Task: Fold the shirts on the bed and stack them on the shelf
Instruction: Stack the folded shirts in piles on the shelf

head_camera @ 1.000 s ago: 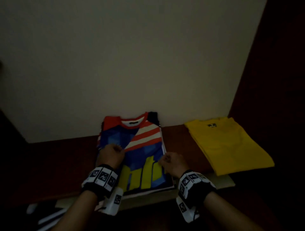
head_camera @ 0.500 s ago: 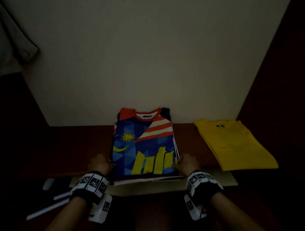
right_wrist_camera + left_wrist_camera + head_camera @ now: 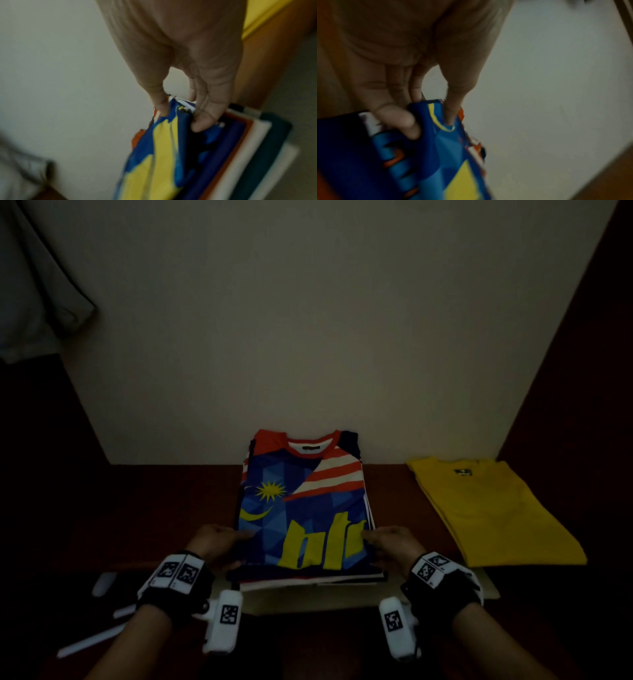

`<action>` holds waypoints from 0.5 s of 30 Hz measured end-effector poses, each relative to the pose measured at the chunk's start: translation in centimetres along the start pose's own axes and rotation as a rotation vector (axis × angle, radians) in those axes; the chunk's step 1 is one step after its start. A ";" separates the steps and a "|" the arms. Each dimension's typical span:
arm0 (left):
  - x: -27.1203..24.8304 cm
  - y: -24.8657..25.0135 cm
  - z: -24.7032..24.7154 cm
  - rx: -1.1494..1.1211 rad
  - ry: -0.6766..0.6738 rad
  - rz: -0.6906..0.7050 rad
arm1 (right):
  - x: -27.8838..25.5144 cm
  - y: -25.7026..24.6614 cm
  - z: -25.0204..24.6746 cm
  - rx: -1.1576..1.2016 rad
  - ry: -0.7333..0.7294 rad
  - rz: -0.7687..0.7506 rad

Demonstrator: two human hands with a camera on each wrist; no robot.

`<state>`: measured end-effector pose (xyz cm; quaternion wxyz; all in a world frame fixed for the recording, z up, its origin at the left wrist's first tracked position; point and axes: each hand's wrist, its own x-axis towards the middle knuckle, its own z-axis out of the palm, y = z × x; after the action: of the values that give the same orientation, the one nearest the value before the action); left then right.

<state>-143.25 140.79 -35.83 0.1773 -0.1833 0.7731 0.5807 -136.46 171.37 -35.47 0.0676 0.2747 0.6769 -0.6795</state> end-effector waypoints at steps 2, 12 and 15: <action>0.4 0.0 0.5 0.069 0.051 0.053 | 0.3 -0.2 0.2 -0.025 0.022 -0.031; -0.6 1.6 0.4 -0.061 -0.030 0.127 | 2.7 -0.6 -0.8 -0.030 0.019 -0.037; 2.4 2.6 1.0 -0.162 0.039 0.155 | 3.7 -1.9 0.1 0.116 0.021 -0.103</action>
<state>-146.53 142.28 -35.10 0.1014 -0.1479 0.7388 0.6496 -140.49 172.49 -35.58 0.0093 0.2503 0.6502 -0.7172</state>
